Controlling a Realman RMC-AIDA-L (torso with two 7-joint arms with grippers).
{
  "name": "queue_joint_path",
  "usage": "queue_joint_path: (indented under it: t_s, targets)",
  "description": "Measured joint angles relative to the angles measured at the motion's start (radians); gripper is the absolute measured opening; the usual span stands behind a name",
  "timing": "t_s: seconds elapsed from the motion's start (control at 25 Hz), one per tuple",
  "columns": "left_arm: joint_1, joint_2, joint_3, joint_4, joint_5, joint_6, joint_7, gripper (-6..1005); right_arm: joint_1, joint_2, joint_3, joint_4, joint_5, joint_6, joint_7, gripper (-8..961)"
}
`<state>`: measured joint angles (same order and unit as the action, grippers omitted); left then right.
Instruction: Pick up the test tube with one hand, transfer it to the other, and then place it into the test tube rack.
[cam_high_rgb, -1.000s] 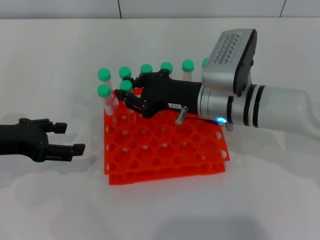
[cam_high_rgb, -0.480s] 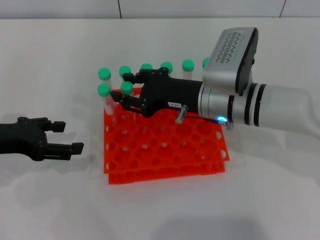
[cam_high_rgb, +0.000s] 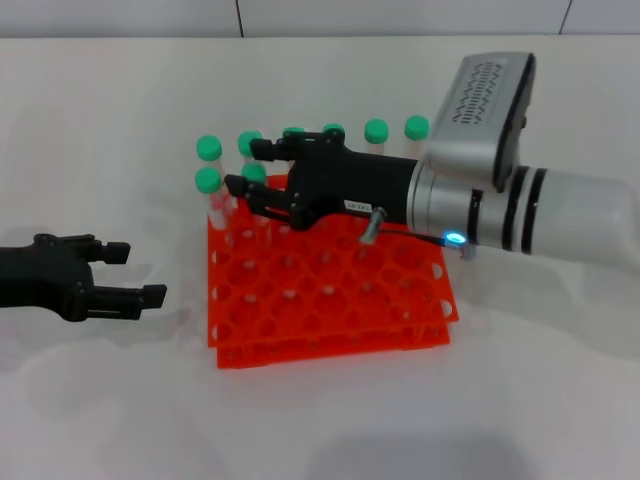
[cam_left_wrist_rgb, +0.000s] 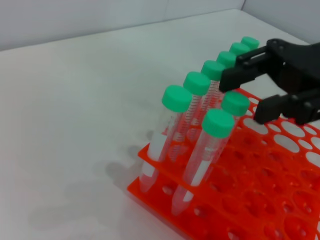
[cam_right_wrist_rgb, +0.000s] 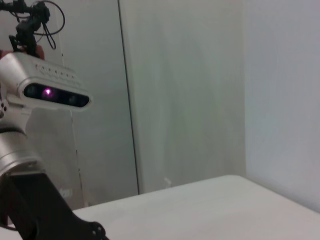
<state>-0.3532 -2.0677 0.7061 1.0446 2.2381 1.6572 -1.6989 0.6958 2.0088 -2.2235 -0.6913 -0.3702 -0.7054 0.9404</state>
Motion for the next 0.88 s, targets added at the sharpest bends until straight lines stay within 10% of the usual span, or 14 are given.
queue_joint_path:
  t_s: [0.52,0.88]
  targets:
    - [0.004,0.001,-0.007,0.000,-0.051,0.006,0.031,888,-0.177,-0.011,0.300,-0.171,-0.497,-0.098,0.259,486]
    - [0.000,0.002,-0.006,0.000,-0.109,0.016,0.045,888,-0.187,-0.044,0.688,-0.175,-0.997,-0.456,0.591,486]
